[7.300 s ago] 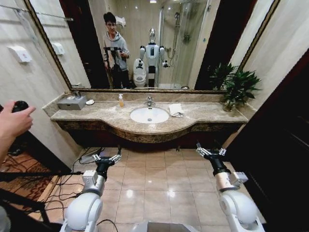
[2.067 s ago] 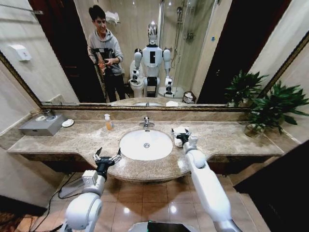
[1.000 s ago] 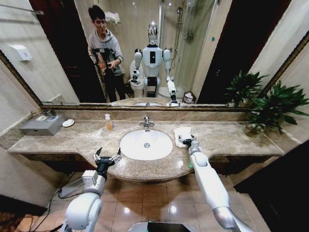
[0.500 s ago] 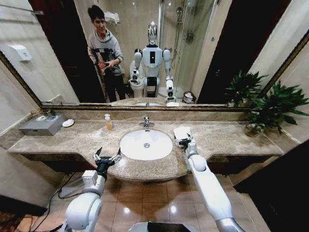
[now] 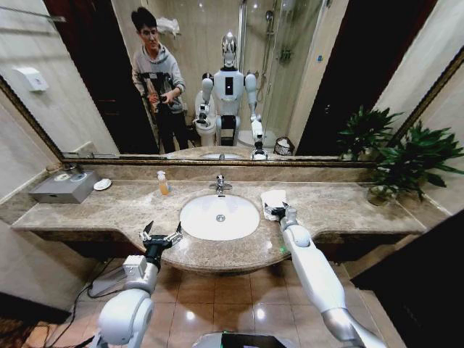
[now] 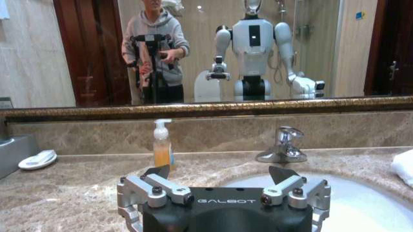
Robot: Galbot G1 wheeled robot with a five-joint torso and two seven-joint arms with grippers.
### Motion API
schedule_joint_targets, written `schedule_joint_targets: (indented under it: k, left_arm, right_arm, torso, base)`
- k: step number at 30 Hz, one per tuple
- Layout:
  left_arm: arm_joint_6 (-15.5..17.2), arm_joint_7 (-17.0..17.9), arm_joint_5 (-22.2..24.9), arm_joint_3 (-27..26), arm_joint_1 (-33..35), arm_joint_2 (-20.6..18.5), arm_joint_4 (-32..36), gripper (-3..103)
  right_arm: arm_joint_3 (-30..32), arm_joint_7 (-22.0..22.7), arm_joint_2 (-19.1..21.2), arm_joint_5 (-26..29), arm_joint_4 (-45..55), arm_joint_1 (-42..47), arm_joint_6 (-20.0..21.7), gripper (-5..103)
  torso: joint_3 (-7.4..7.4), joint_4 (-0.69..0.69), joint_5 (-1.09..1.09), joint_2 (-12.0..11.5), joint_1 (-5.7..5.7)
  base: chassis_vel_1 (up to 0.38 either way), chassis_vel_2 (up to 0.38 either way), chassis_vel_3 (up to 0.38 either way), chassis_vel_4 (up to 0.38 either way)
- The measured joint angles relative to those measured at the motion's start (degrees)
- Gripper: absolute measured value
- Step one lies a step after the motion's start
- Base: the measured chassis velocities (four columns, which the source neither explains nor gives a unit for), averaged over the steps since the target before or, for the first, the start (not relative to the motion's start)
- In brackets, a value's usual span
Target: Pick up the towel from the sink counter and wipe the mirror surface.
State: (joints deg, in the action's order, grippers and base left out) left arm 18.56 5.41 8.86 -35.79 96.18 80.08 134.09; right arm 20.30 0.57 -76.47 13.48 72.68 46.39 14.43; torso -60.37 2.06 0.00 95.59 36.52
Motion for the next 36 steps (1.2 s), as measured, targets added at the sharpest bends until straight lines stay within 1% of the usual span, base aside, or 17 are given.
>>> schedule_joint_targets:
  k: [7,9,10,11,12,13,15,17,20,21,24,26,27,29,32,36]
  left_arm:
    - [0.00,0.00,0.00,0.00,0.00,0.00,0.00,100]
    - [0.00,0.00,0.00,0.00,0.00,0.00,0.00,100]
    - [0.00,0.00,0.00,0.00,0.00,0.00,0.00,100]
    - [0.00,0.00,0.00,0.00,0.00,0.00,0.00,100]
    - [0.00,0.00,0.00,0.00,0.00,0.00,0.00,100]
    - [0.00,0.00,0.00,0.00,0.00,0.00,0.00,100]
    - [0.00,0.00,0.00,0.00,0.00,0.00,0.00,100]
    - [0.00,0.00,0.00,0.00,0.00,-0.01,0.00,100]
    - [0.00,0.00,0.00,0.00,0.00,0.00,0.00,100]
    - [0.00,0.00,0.00,0.00,0.00,0.00,0.00,100]
    - [0.00,0.00,0.00,0.00,0.00,0.00,0.00,100]
    - [0.00,0.00,0.00,0.00,0.00,0.00,0.00,100]
    - [0.00,0.00,0.00,0.00,0.00,0.00,0.00,100]
    - [0.00,0.00,0.00,0.00,0.00,0.00,0.00,100]
    - [0.00,0.00,0.00,0.00,0.00,0.00,0.00,100]
    - [0.00,0.00,0.00,0.00,0.00,0.00,0.00,100]
  right_arm:
    - [0.10,-0.56,0.19,-0.80,-0.70,0.78,-0.19,100]
    - [0.10,-0.73,0.19,-1.04,-1.02,0.68,-0.22,102]
    - [0.10,-0.82,0.18,-1.21,-1.20,0.55,-0.23,97]
    - [0.10,-0.97,0.17,-1.45,-1.47,0.35,-0.24,97]
    - [0.12,-1.21,0.18,-1.71,-1.83,0.09,-0.26,88]
    - [0.12,-1.21,0.18,-1.71,-1.83,0.09,-0.26,88]
    - [-0.03,-1.47,0.33,-1.91,-1.96,-0.14,-0.26,77]
    - [-0.16,-1.54,0.43,-1.98,-1.96,-0.18,-0.26,77]
    - [-0.91,-1.71,1.01,-2.21,-1.91,-0.22,-0.25,61]
    - [-0.91,-1.71,1.01,-2.21,-1.91,-0.22,-0.25,61]
    - [-1.93,-2.08,2.12,-2.34,-1.50,-0.05,-0.22,44]
    - [-2.08,-2.14,2.36,-2.35,-1.42,-0.01,-0.19,44]
    - [-2.30,-2.23,2.64,-2.35,-1.27,0.02,-0.10,33]
    - [-2.45,-2.27,2.87,-2.35,-1.13,0.06,-0.01,33]
    - [-2.67,-2.29,3.32,-2.16,-0.65,0.20,0.18,21]
    - [-2.55,-2.35,3.66,-1.51,0.33,0.73,0.38,19]
  torso:
    - [0.01,0.00,-0.01,0.00,0.00]
    - [0.01,0.00,-0.01,0.01,-0.01]
    - [0.01,0.00,-0.01,0.01,-0.01]
    - [0.01,0.00,-0.01,0.01,-0.01]
    - [0.01,0.00,-0.01,0.01,-0.01]
    - [0.01,0.00,-0.01,0.01,-0.01]
    - [0.01,0.00,-0.01,0.01,-0.01]
    - [0.01,0.00,-0.01,0.01,-0.01]
    - [0.01,0.01,-0.01,0.01,-0.01]
    - [0.01,0.01,-0.01,0.01,-0.01]
    - [0.00,0.02,0.00,0.01,-0.01]
    - [0.00,0.02,0.00,0.01,0.00]
    - [0.00,0.02,0.00,0.01,0.00]
    - [0.00,0.02,0.00,0.01,0.00]
    - [0.00,0.01,0.00,0.00,0.00]
    - [-0.01,-0.02,0.00,0.00,0.01]
  base:
    - [0.000,0.000,0.000,0.000]
    - [0.000,0.000,0.000,0.000]
    - [0.000,0.000,0.000,0.000]
    - [0.000,0.000,0.000,0.000]
    - [0.000,0.000,0.000,0.000]
    - [0.000,0.000,0.000,0.000]
    - [0.000,0.000,0.000,0.000]
    - [0.000,0.000,0.000,0.000]
    - [0.000,0.000,0.000,0.000]
    - [0.000,0.000,0.000,0.000]
    - [0.000,0.000,0.000,0.000]
    - [0.000,0.000,0.000,0.000]
    - [0.000,0.000,0.000,0.000]
    - [0.000,0.000,0.000,0.000]
    - [0.000,0.000,0.000,0.000]
    - [0.000,0.000,0.000,0.000]
